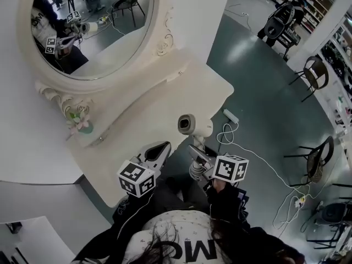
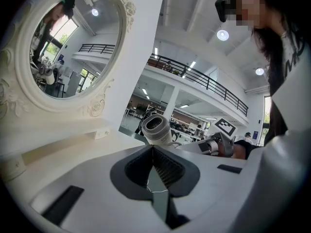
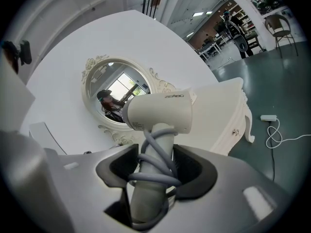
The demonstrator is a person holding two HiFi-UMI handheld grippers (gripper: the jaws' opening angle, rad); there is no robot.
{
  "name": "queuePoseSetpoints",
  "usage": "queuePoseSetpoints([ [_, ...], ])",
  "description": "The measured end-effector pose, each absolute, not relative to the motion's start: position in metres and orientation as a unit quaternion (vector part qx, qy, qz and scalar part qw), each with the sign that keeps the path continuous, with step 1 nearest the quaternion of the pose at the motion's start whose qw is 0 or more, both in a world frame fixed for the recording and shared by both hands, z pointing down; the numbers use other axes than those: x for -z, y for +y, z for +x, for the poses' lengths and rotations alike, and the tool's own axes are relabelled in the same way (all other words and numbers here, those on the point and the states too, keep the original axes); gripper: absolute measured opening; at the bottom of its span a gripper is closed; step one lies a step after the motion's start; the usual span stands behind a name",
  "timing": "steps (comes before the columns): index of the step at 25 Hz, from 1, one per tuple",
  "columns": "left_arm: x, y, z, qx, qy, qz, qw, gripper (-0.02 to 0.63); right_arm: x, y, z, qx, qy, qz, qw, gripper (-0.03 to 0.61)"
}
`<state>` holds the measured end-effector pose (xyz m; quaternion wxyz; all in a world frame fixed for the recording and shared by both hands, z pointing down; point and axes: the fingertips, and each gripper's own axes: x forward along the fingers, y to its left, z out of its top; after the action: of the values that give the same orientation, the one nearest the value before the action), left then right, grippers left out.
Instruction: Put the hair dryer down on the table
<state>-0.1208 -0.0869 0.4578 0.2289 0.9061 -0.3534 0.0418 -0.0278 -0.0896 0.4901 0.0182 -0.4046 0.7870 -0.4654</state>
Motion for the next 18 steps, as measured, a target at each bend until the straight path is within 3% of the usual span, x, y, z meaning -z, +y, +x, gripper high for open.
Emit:
queuePoseSetpoints([
  [10,-0.467,-0.142,-0.114,-0.045,-0.405,0.883,0.232,0.0,-0.503,-0.159,-0.019,0.476,0.803,-0.359,-0.001,0.233],
  [18,-0.456,-0.202,-0.097,-0.03,-0.5,0.833,0.234,0.0,-0.519,-0.242,-0.004,0.478,0.83,-0.278,-0.073,0.233],
])
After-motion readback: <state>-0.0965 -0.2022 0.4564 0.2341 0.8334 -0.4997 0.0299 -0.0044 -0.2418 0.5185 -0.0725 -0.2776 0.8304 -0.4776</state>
